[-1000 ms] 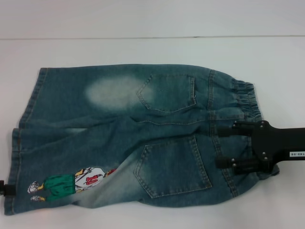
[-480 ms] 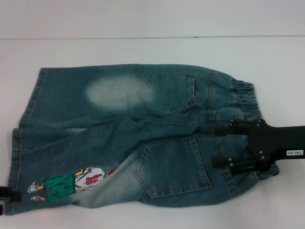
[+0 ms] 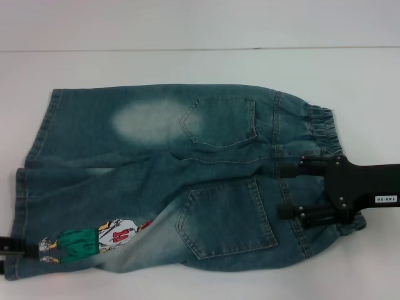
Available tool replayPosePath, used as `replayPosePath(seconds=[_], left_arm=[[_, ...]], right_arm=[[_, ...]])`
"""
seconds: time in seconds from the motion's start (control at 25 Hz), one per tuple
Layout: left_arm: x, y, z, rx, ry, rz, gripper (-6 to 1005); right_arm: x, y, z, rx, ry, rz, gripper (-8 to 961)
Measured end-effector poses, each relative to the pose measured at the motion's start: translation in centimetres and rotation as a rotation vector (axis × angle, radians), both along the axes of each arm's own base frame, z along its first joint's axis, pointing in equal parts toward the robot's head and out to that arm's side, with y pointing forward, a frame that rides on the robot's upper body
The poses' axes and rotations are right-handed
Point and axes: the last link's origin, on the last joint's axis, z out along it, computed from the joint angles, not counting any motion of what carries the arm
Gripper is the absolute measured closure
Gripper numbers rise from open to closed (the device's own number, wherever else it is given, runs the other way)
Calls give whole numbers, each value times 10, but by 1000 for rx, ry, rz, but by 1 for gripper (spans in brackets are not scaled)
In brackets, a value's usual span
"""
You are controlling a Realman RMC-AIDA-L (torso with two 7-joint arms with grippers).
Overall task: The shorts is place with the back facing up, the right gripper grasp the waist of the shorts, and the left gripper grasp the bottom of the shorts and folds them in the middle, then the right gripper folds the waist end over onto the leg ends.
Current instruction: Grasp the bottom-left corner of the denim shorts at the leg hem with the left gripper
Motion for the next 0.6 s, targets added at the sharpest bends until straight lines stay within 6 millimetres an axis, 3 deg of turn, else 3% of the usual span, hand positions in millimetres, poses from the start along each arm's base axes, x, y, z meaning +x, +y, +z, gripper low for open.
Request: replayPosePath(seconds=[0.32, 0.6], left_arm=[[3, 3, 0, 4, -5, -17, 222], [3, 4, 0, 6, -2, -33, 492]], right_arm=[[0, 0, 0, 3, 2, -3, 53], [0, 1, 0, 6, 3, -5, 55]])
